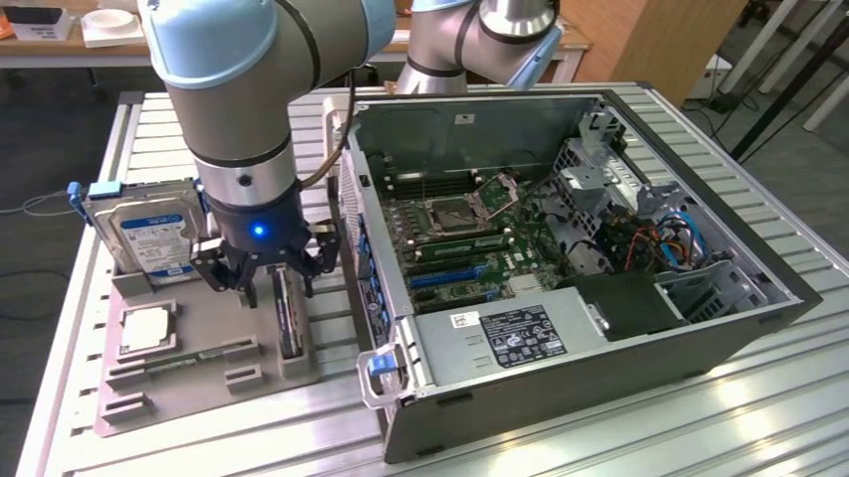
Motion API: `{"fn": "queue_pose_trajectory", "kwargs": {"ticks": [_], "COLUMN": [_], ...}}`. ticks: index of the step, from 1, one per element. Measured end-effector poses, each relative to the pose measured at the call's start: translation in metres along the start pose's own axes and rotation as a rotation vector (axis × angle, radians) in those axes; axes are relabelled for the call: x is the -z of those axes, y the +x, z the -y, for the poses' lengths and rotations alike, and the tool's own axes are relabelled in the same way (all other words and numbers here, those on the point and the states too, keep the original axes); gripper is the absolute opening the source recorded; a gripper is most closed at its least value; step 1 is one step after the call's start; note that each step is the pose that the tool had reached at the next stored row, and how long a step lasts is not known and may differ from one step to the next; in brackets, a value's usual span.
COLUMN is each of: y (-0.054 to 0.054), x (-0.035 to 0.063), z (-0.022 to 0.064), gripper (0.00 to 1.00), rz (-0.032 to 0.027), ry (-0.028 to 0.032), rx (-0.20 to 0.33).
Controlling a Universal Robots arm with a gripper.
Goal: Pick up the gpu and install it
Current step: 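Pick up the gpu and move the gpu toward the slot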
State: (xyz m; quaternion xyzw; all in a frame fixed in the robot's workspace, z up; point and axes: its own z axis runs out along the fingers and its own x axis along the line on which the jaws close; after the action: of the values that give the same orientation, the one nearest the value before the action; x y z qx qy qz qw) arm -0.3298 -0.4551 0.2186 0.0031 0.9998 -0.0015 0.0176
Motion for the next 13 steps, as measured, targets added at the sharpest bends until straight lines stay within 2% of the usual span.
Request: {"fn": "queue_pose_trajectory", "kwargs": {"ticks": [5,6,8,9,13], "y": [0.0000,0.0000,0.0000,0.0000,0.0000], "x": [0.0000,0.0000,0.0000,0.0000,0.0000], "z": [0.0000,0.0000,0.0000,0.0000,0.0000], "gripper": [0.65,0.58,0.58,0.51,0.51], "rz": [0.0001,0.0000,0.0000,0.0000,0.0000], "ry": [0.0000,0.0000,0.0000,0.0000,0.0000], "rx": [0.000,0.000,0.000,0.000,0.000]}}
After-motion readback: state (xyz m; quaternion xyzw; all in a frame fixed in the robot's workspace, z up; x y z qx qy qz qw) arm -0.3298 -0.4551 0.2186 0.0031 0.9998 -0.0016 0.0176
